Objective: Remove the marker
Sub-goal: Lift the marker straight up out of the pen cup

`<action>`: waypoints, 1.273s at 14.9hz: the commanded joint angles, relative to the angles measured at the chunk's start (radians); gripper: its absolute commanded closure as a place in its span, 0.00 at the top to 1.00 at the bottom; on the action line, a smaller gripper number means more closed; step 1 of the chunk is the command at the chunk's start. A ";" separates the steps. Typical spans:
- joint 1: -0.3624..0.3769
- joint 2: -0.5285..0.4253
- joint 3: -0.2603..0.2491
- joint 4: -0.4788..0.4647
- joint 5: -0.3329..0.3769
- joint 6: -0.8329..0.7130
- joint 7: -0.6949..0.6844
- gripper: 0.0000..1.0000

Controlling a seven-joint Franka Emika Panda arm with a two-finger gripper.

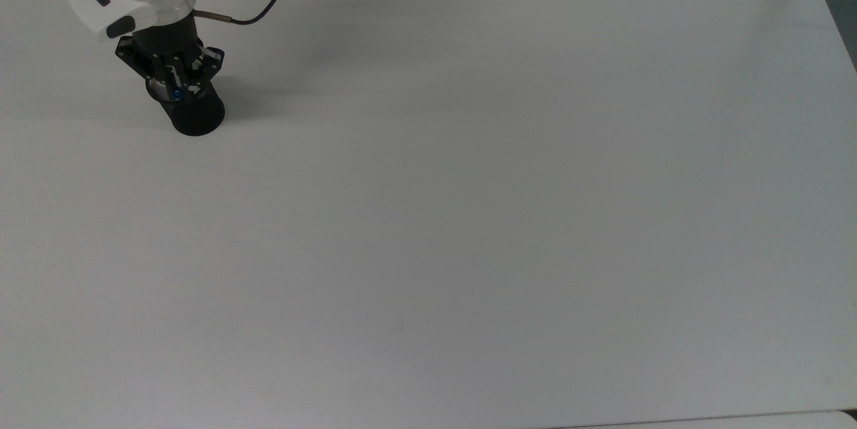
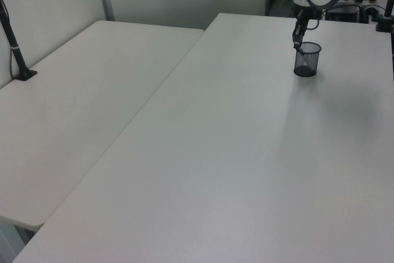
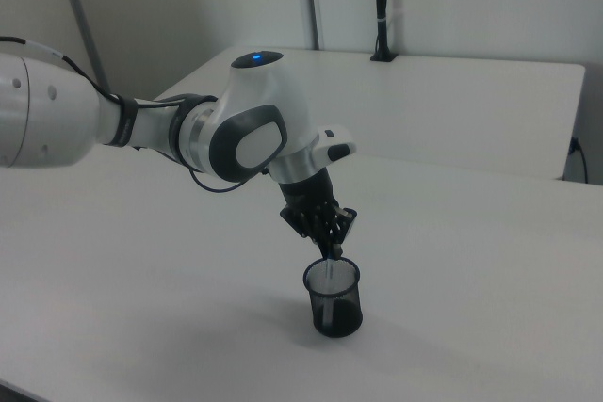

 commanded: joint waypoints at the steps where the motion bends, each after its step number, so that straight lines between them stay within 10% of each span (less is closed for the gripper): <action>1: -0.006 -0.048 -0.004 -0.006 0.014 0.007 0.001 0.03; 10: -0.009 -0.261 0.007 0.126 0.115 -0.186 -0.010 0.03; 19: 0.069 -0.178 0.156 0.175 0.201 -0.478 0.151 0.03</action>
